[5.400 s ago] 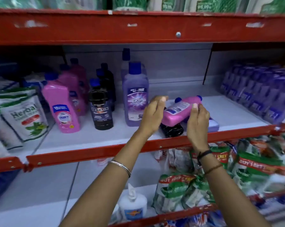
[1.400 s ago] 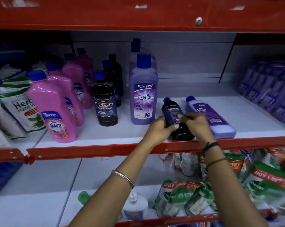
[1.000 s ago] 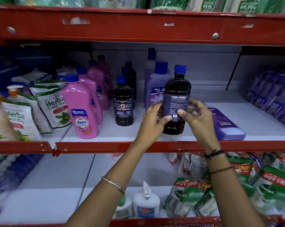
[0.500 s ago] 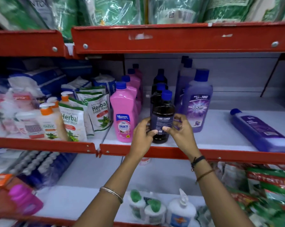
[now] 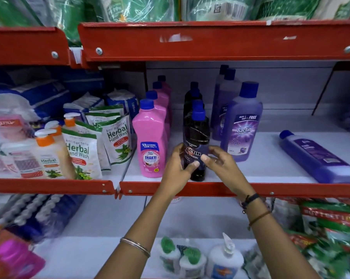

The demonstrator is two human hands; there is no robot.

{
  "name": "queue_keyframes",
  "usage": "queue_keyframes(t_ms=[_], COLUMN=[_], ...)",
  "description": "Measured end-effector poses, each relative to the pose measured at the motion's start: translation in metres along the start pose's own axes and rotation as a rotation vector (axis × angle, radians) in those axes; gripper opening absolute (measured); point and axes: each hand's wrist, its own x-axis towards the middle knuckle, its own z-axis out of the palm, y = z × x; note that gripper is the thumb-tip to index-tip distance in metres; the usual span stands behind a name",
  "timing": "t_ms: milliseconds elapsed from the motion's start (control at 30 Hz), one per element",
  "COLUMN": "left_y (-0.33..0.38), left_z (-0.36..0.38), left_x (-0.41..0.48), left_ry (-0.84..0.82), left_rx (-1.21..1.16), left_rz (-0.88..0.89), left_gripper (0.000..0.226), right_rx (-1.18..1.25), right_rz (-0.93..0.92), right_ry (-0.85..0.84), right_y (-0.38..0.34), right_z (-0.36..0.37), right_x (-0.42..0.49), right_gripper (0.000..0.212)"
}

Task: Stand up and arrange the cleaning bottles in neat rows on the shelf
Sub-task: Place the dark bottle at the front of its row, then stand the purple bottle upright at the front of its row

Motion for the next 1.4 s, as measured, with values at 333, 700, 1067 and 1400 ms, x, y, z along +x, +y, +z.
queue_keyframes(t_ms=[333,700,1067,1400], left_y=[-0.003,0.037,0.07,0.071], left_z=[0.003,0.085,0.266,0.324], left_x=[-0.003,-0.028,0.048,0.061], left_ry=[0.169,0.244,-0.412,-0.219], left_rx=[0.176,0.232,0.205,-0.192], left_rz=[0.009,0.37,-0.128,-0.526], left_gripper=[0.049,0.036,0.038,0.039], right_rx=[-0.024,-0.126,-0.747,-0.416], right_rz=[-0.003,-0.045,0.151,0.514], right_ry=[0.145,0.354,0.567,0.554], right_y=[0.006,0.003,0.044,0.07], right_z=[0.002,-0.076,-0.266,-0.314], right_x=[0.009,-0.017,-0.018,-0.03], right_gripper=[0.028,0.027,0.023,0.04])
